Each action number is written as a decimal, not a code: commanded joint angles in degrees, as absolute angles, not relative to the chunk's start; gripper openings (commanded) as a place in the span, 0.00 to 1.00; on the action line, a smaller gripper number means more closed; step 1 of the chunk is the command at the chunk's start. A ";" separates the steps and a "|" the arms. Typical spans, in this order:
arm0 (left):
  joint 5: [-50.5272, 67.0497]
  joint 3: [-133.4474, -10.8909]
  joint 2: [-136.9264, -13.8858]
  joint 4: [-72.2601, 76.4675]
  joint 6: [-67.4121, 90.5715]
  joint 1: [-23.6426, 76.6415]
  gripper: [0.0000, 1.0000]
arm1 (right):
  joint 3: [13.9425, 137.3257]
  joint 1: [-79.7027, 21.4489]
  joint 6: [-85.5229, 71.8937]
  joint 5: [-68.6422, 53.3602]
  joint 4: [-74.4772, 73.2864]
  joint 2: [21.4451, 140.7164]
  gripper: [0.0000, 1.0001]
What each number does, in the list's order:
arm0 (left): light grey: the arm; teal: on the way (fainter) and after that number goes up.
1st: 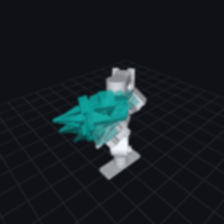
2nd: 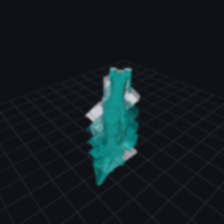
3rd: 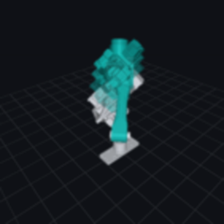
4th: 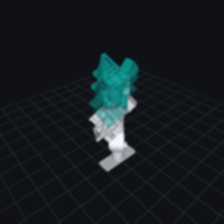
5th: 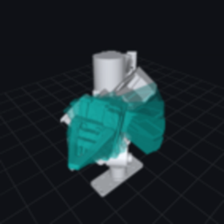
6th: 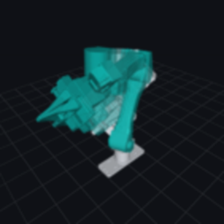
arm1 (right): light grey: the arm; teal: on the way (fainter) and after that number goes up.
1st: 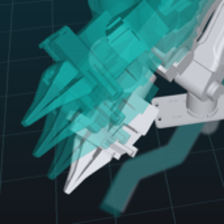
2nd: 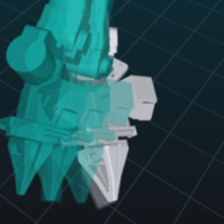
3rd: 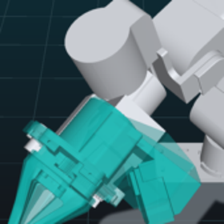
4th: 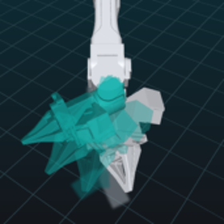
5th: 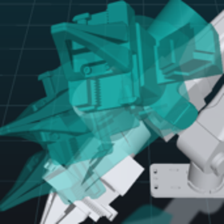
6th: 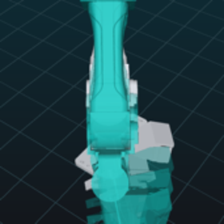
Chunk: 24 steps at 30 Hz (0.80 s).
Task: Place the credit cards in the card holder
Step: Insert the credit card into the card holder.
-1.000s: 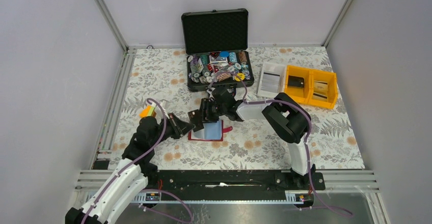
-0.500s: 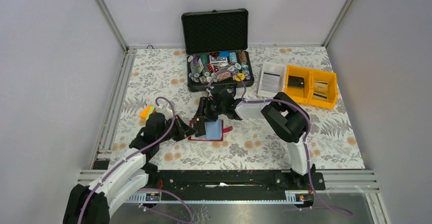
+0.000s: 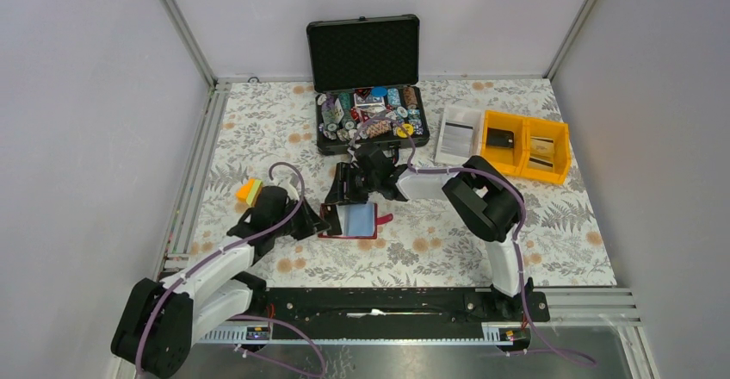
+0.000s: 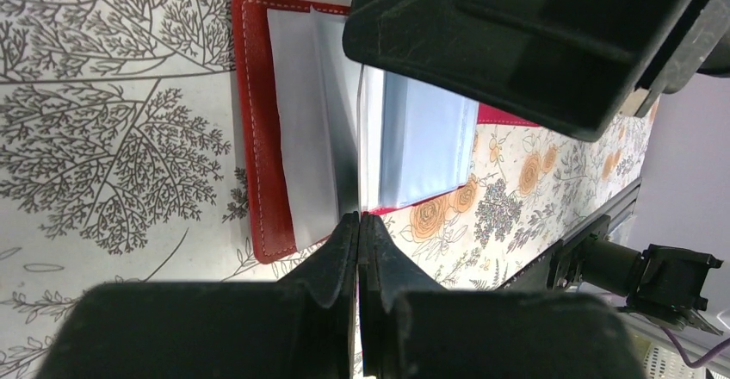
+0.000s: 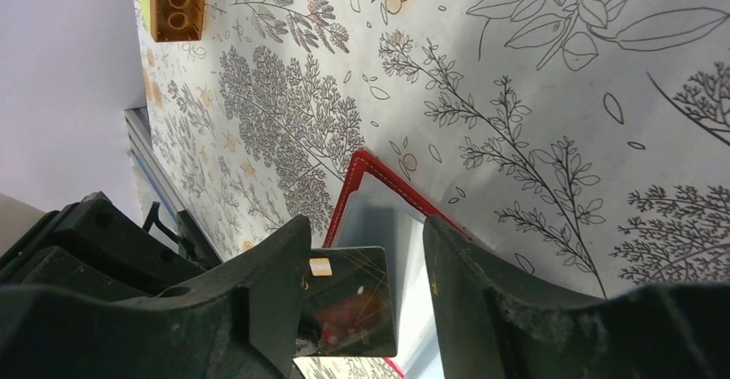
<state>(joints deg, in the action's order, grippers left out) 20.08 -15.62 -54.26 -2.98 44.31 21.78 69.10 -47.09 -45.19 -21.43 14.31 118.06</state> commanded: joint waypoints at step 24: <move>27.66 -20.11 -63.43 9.00 40.62 21.60 0.00 | 53.40 -44.94 -38.82 -5.45 -6.85 92.61 0.77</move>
<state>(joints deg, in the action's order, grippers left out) 25.50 -18.02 -62.39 5.41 42.02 21.78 55.42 -45.15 -38.24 -8.40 -4.03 95.68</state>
